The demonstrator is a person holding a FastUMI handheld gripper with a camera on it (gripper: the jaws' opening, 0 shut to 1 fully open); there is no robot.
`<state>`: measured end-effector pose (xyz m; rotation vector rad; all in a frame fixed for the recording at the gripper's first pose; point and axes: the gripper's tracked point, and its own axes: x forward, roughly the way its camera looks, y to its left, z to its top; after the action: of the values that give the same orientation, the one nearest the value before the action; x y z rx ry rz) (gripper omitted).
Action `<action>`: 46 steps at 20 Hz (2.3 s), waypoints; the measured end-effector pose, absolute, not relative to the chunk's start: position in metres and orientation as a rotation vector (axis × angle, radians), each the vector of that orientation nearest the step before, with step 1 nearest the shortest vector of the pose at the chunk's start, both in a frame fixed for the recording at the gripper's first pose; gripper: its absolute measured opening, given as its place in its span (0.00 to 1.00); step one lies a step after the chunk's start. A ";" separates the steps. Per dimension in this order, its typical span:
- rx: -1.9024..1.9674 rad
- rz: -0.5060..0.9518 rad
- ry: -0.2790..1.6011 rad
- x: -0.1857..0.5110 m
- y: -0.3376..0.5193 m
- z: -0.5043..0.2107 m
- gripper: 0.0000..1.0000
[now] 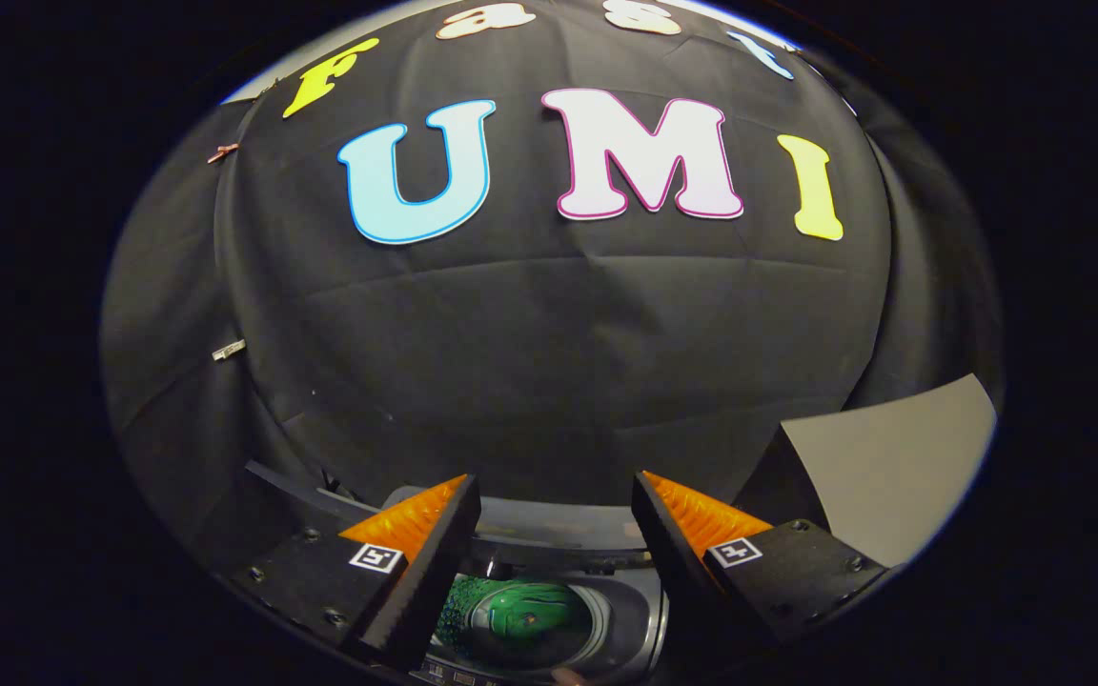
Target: Put the clothes into the washing machine and then close the washing machine lid.
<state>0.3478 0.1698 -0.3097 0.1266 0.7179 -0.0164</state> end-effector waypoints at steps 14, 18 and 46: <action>0.138 0.040 0.786 0.251 0.180 -0.311 0.98; 0.121 0.066 0.749 0.241 0.182 -0.293 0.99; 0.007 0.119 -0.013 0.013 0.059 0.011 0.98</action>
<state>0.0128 0.0591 0.0105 0.0074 -0.0126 0.1187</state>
